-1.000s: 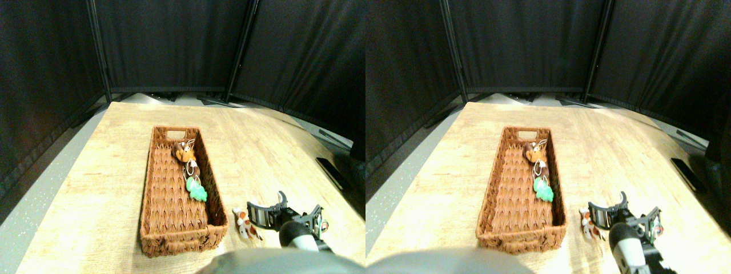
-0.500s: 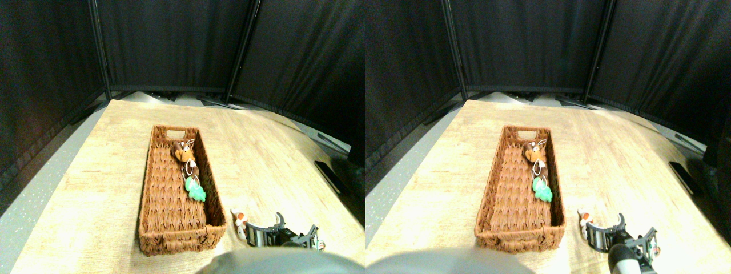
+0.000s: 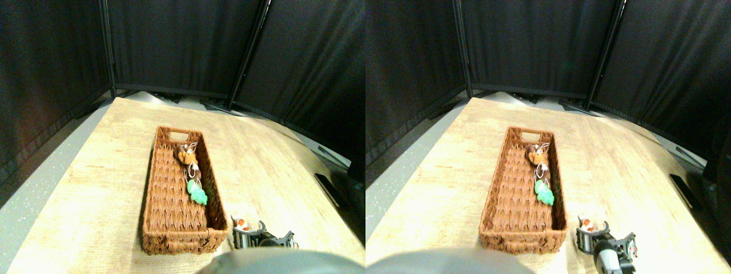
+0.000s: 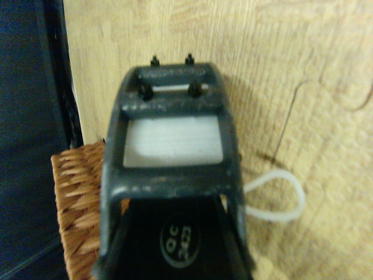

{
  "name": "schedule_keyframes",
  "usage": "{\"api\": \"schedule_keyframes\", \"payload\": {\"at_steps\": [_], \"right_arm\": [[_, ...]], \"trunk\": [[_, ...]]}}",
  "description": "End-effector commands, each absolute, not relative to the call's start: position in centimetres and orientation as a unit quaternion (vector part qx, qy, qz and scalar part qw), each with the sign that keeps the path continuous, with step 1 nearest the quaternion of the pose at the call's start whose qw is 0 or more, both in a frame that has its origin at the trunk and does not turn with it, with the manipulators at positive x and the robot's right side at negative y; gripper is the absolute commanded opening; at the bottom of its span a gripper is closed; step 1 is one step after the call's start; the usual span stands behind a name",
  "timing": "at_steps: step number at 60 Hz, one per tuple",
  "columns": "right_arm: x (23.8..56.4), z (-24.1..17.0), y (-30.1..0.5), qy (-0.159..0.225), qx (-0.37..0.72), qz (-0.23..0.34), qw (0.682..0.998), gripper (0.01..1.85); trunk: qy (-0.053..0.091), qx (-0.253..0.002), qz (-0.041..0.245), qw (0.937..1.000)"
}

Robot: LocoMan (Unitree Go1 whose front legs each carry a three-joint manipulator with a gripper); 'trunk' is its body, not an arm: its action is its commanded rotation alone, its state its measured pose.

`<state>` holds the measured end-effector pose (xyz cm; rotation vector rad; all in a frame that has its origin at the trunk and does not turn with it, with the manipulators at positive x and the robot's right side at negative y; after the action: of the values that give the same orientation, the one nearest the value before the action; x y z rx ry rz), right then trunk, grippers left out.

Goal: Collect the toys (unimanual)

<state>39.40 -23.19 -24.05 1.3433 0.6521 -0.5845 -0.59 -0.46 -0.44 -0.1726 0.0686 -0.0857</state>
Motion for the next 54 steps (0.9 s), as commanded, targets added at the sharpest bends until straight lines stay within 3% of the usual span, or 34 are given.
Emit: {"api": "schedule_keyframes", "payload": {"at_steps": [1, 14, 18, 23, 24, 30, 41, 54], "right_arm": [[39.8, -24.3, -23.1, 0.285, 0.602, -0.271, 0.695, 0.87], [40.5, -24.7, -23.2, 0.275, 0.603, -0.275, 0.697, 0.86], [40.7, -24.8, -23.2, 0.27, 0.599, -0.277, 0.701, 0.76], [41.0, -24.3, -22.9, 0.245, 0.556, -0.306, 0.733, 0.09], [41.1, -24.3, -22.9, 0.242, 0.559, -0.306, 0.731, 0.06], [41.5, -23.9, -22.8, 0.234, 0.548, -0.317, 0.738, 0.06], [42.3, -23.3, -23.2, 0.217, 0.527, -0.273, 0.775, 0.06], [43.5, -21.6, -23.0, 0.189, 0.525, -0.252, 0.79, 0.06]], "trunk": [[0.049, -0.098, -0.033, 0.9935], [0.051, -0.093, -0.036, 0.9938], [0.053, -0.092, -0.036, 0.9937], [0.052, -0.089, -0.037, 0.9939], [0.053, -0.089, -0.038, 0.9939], [0.052, -0.088, -0.039, 0.994], [0.049, -0.085, -0.039, 0.9944], [0.036, -0.083, -0.034, 0.9953]]}}
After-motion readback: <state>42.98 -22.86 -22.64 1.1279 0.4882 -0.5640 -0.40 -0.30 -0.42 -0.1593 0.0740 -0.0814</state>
